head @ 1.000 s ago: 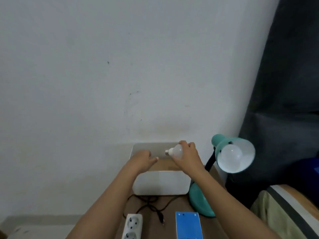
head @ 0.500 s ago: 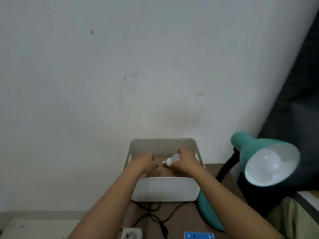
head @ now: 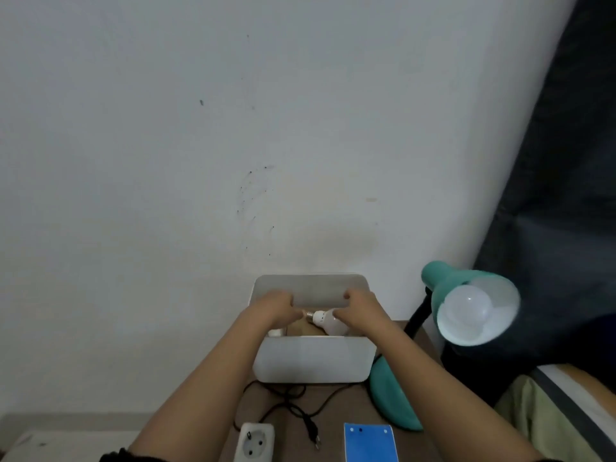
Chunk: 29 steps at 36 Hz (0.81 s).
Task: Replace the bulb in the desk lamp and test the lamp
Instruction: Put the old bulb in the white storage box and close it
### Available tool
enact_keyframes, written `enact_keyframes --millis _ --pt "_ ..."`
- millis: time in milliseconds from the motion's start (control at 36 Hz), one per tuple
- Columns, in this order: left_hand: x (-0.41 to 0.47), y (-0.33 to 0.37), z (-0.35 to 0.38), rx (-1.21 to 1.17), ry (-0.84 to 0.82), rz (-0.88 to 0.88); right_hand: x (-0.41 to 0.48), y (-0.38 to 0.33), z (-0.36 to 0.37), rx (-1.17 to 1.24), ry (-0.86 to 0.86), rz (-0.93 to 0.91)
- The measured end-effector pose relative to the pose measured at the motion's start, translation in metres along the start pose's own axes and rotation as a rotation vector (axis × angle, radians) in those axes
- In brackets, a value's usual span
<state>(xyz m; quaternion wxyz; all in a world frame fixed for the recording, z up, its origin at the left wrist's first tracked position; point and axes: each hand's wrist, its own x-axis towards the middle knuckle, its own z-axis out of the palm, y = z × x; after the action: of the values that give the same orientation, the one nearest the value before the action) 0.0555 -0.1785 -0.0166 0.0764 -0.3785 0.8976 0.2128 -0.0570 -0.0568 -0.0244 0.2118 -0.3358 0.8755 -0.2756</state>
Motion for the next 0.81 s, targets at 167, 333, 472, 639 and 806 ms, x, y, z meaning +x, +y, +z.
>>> enact_keyframes --millis 167,333,472,639,806 --pt "-0.060 0.009 -0.009 -0.035 0.075 0.055 -0.065 0.000 -0.022 0.031 0.087 -0.070" --pt "-0.129 0.018 0.023 -0.065 0.100 0.133 -0.136 0.029 -0.025 0.028 0.185 -0.077" --pt "-0.178 0.018 0.081 -0.132 0.082 0.105 -0.186 0.077 -0.008 0.042 0.219 -0.019" --pt "-0.219 0.009 0.157 -0.204 0.025 0.050 -0.242 0.131 0.026 0.040 0.197 0.069" --pt "-0.248 -0.010 0.228 -0.242 0.073 -0.023 -0.269 0.174 0.069 0.041 0.130 0.211"
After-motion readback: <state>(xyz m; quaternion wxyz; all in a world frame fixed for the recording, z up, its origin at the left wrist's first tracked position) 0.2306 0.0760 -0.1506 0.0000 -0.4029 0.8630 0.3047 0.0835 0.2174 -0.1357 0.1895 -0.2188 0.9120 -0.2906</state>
